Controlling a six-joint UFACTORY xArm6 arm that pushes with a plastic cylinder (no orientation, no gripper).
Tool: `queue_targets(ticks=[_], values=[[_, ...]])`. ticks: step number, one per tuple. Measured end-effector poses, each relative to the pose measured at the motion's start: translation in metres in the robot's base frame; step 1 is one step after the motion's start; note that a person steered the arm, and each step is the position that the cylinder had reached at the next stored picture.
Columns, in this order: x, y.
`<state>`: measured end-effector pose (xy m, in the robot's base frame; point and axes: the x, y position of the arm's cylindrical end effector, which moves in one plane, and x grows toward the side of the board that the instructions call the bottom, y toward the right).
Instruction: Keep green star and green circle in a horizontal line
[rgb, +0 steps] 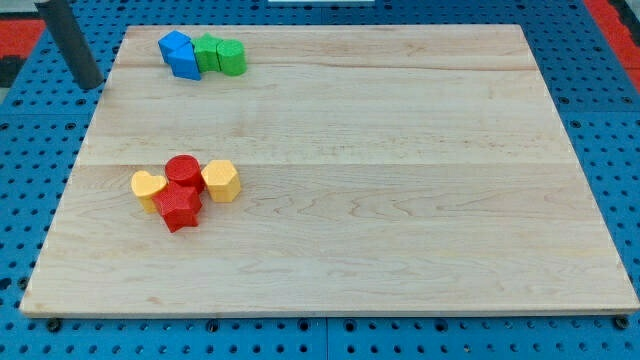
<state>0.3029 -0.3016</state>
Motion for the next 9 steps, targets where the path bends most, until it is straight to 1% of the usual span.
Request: queue_targets(ticks=[1,2,3,4,5,6,7,8,9], values=[[-0.036,0.026],[-0.051,0.032],[-0.065,0.079],[-0.065,0.132],[-0.052,0.156],[-0.048,0.190],[-0.052,0.170],[-0.071,0.117],[-0.103,0.112]])
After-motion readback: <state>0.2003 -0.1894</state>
